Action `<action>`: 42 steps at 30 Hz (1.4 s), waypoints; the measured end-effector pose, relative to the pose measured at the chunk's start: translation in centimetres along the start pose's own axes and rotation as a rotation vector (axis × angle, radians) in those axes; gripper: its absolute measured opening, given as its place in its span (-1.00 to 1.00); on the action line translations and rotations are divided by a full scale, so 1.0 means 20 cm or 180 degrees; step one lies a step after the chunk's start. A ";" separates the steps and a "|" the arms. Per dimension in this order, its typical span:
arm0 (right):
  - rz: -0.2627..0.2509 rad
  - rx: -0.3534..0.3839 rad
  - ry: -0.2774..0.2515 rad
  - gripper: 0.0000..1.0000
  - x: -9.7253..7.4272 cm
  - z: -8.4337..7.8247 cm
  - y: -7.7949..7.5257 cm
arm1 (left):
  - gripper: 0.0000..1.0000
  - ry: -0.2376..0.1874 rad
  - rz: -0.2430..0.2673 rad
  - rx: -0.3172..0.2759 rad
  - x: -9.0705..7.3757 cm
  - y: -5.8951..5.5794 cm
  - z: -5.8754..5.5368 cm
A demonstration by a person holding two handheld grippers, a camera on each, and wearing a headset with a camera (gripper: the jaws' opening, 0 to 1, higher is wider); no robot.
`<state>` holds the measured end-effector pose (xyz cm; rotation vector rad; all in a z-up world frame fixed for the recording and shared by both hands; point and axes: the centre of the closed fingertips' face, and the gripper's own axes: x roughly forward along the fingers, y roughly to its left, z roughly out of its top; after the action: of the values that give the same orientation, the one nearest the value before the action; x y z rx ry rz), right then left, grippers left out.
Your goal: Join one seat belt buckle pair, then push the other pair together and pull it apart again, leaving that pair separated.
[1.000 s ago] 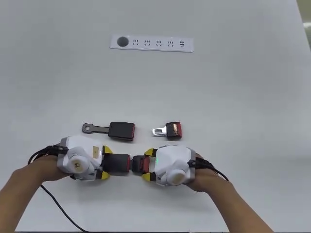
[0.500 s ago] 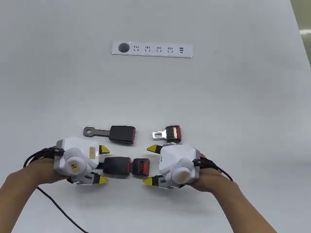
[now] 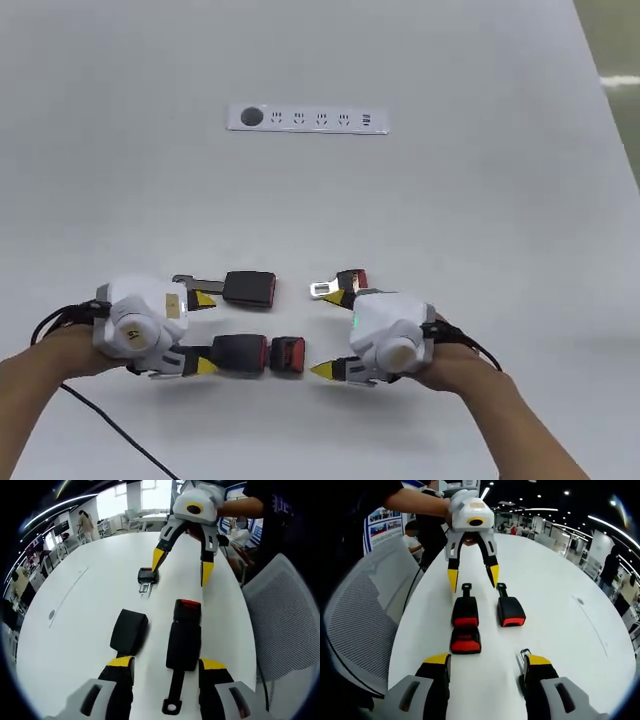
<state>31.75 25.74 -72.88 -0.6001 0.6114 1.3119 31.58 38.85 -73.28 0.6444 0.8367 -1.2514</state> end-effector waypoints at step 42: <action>-0.0080 -0.0247 0.0148 -0.12 -0.05 -0.25 -0.34 | -0.07 0.0307 -0.0208 0.0331 0.18 0.27 0.06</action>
<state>37.91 20.51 -75.30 -0.7014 0.5911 1.3057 37.44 36.99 -75.78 0.7712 0.8824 -1.3380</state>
